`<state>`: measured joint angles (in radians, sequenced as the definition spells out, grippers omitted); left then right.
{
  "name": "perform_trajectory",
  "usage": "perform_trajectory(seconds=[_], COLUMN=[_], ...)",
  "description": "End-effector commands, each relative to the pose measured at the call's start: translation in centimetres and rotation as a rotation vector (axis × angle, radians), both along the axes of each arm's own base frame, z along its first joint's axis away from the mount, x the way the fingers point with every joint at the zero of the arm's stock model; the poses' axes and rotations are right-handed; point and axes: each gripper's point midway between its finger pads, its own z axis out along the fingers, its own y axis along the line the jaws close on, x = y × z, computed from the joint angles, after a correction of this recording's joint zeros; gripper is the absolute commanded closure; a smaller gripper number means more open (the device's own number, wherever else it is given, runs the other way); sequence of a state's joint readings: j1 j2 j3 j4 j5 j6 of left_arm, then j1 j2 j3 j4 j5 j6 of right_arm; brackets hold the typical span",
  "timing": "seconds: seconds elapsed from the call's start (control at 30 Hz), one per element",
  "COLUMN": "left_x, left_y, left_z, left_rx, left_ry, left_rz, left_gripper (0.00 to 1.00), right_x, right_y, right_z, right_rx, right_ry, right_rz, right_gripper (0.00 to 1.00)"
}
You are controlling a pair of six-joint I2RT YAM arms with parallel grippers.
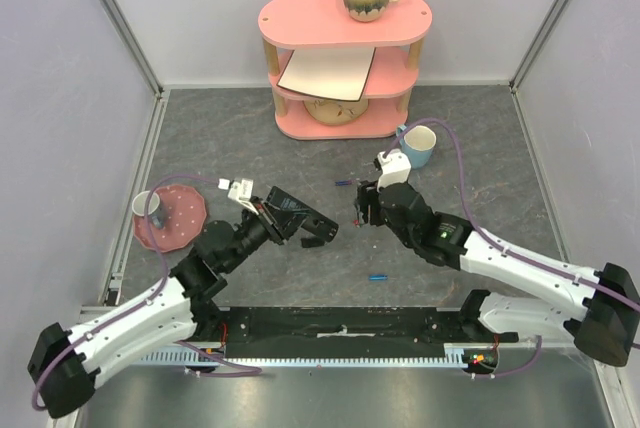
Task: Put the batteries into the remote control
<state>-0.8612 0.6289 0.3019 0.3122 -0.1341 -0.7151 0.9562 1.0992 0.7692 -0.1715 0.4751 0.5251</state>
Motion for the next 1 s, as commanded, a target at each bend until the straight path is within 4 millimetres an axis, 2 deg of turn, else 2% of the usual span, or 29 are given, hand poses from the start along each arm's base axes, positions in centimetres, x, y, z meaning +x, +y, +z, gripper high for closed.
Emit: perform_trajectory(seconds=[0.0, 0.03, 0.17, 0.23, 0.33, 0.43, 0.47, 0.53, 0.57, 0.67, 0.7, 0.97], left_x=[-3.5, -3.4, -4.1, -5.3, -7.2, -7.3, -7.3, -7.2, -7.1, -6.8, -6.7, -5.6], left_y=[-2.2, -2.3, -2.6, -2.8, -3.5, -3.8, -3.8, -4.0, -4.0, -4.3, -4.3, -4.7], left_z=[3.8, 3.5, 4.7, 5.0, 6.1, 4.9, 4.6, 4.0, 3.9, 3.9, 4.0, 4.6], left_rx=[-0.21, -0.213, -0.269, -0.295, -0.344, -0.384, -0.385, -0.381, -0.378, -0.361, -0.357, -0.314], left_ry=[-0.051, -0.041, -0.089, -0.095, -0.106, -0.042, -0.032, -0.014, -0.015, -0.025, -0.028, -0.045], left_rz=[-0.343, -0.363, -0.465, -0.568, -0.76, -0.798, -0.803, -0.809, -0.809, -0.808, -0.808, -0.771], left_gripper=[0.98, 0.98, 0.98, 0.98, 0.98, 0.98, 0.98, 0.98, 0.98, 0.98, 0.98, 0.98], right_x=[0.9, 0.8, 1.0, 1.7, 2.1, 1.0, 0.5, 0.3, -0.1, -1.6, -2.5, -6.2], right_y=[-3.3, -3.5, -4.0, -4.6, -4.7, -2.3, -2.0, -1.9, -1.7, 0.6, 1.7, 4.6], right_z=[1.2, 1.4, 1.4, 0.7, -1.6, -0.8, 0.7, 1.9, 2.9, 4.3, 4.5, 3.8], right_rx=[-0.031, -0.013, 0.004, -0.008, -0.01, 0.098, 0.166, 0.221, 0.248, 0.318, 0.355, 0.463], right_ry=[-0.032, -0.034, -0.017, 0.008, 0.109, 0.098, 0.065, 0.025, 0.009, 0.026, 0.053, 0.158], right_rz=[-0.123, -0.129, -0.132, -0.149, -0.127, 0.011, 0.034, 0.052, 0.071, 0.219, 0.288, 0.512], right_gripper=[0.31, 0.31, 0.31, 0.31, 0.31, 0.32, 0.3, 0.29, 0.25, 0.17, 0.15, 0.13])
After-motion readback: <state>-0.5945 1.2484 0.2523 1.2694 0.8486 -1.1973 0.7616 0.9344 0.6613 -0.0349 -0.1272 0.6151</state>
